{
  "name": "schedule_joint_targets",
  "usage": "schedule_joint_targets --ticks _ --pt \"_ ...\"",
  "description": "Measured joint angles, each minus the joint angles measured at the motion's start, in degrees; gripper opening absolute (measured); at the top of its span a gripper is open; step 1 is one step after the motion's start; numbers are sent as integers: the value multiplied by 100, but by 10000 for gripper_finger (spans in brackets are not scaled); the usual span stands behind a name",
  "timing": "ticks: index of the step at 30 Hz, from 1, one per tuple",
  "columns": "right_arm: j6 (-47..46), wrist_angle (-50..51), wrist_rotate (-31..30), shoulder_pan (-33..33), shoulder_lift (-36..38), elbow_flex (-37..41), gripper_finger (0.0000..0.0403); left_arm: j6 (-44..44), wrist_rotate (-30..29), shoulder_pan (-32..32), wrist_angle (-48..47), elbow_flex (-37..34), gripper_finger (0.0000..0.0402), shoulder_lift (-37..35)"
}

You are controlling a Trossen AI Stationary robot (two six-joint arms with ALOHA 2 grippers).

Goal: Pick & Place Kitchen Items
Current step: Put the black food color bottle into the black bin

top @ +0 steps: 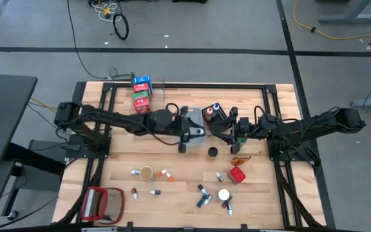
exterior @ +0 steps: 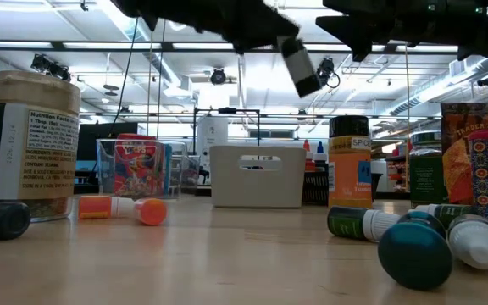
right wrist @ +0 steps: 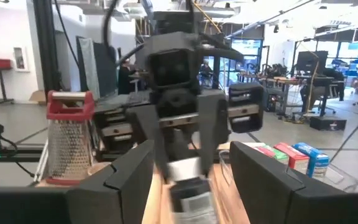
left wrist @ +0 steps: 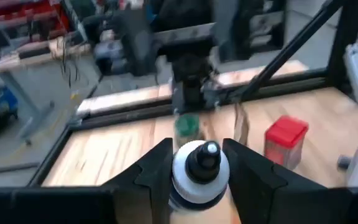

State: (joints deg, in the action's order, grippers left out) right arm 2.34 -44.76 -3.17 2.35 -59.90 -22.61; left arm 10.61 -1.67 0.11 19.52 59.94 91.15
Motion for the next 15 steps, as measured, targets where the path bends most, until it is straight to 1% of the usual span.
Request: schedule_joint_targets --ticks 5,8,10,13,15 --pt "170 611 -364 -95 2 -2 219 -98 -16 269 92 -19 129 -4" --pt "279 1070 -366 -205 -2 0 219 -134 30 354 212 -22 132 -6" --pt "272 1152 -426 -240 -2 0 222 -145 39 385 132 -22 140 -6" --pt "396 1162 -763 -240 -2 0 234 -175 41 383 106 -22 144 -6" --pt "476 1174 -726 -243 -2 0 247 -183 45 379 113 -22 139 -6"
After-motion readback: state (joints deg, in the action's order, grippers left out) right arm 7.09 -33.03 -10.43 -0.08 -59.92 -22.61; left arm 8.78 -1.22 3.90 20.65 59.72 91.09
